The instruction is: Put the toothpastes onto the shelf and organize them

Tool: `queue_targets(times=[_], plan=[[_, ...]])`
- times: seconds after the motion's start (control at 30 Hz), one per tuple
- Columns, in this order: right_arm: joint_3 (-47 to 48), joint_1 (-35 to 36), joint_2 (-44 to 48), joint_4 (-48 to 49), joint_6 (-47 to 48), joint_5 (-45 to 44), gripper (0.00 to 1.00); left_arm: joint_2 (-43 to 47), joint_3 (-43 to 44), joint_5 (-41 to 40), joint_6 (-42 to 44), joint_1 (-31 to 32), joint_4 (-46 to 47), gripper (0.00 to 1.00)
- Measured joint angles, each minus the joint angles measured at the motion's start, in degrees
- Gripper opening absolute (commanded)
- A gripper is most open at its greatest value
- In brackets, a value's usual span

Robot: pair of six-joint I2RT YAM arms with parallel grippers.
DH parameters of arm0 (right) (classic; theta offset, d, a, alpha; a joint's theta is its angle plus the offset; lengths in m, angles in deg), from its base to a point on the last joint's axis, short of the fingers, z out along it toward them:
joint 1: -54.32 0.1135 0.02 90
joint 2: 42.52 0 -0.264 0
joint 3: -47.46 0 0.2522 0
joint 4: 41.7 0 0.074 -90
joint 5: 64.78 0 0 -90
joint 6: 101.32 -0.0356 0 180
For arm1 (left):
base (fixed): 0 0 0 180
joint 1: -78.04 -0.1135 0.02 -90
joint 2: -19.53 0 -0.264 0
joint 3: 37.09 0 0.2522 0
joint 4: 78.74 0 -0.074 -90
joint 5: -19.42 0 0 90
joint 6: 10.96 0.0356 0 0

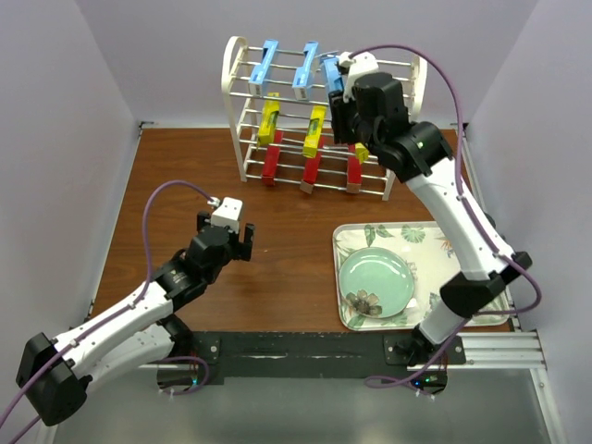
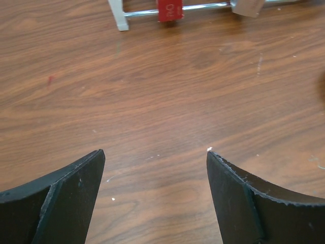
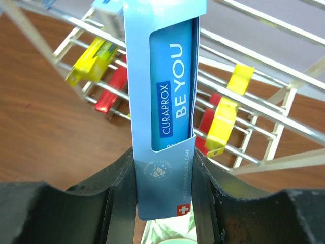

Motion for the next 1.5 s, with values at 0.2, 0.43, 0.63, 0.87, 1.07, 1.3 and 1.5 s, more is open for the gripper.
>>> queue_targets(times=[0.2, 0.43, 0.63, 0.87, 1.07, 1.3, 1.5], plan=[[6.19, -4.35, -6.34, -0.79, 0.13, -0.15, 0.37, 0.00, 0.00, -1.99, 0.50, -0.02, 0.00, 0.86], [10.97, -7.21, -10.54, 0.00, 0.13, -0.11, 0.39, -0.37, 0.00, -1.92, 0.55, -0.02, 0.00, 0.85], [14.80, -9.55, -12.66, 1.49, 0.13, 0.02, 0.42, -0.72, 0.00, -1.92, 0.87, -0.02, 0.02, 0.85], [15.32, -11.34, -14.47, 2.47, -0.15, 0.28, 0.48, -1.60, 0.00, -1.68, 0.96, -0.02, 0.02, 0.85], [15.52, -11.74, -16.28, 2.84, -0.55, 0.26, 0.57, -2.34, 0.00, -1.29, 1.01, -0.02, 0.02, 0.85], [15.52, -12.09, -16.57, 2.95, -1.03, 0.26, 0.60, -2.97, 0.02, -0.63, 1.22, -0.02, 0.02, 0.85], [11.06, -12.15, -14.67, 6.47, -1.62, 0.66, 0.67, -3.06, 0.02, -0.57, 1.86, -0.02, 0.02, 0.85]])
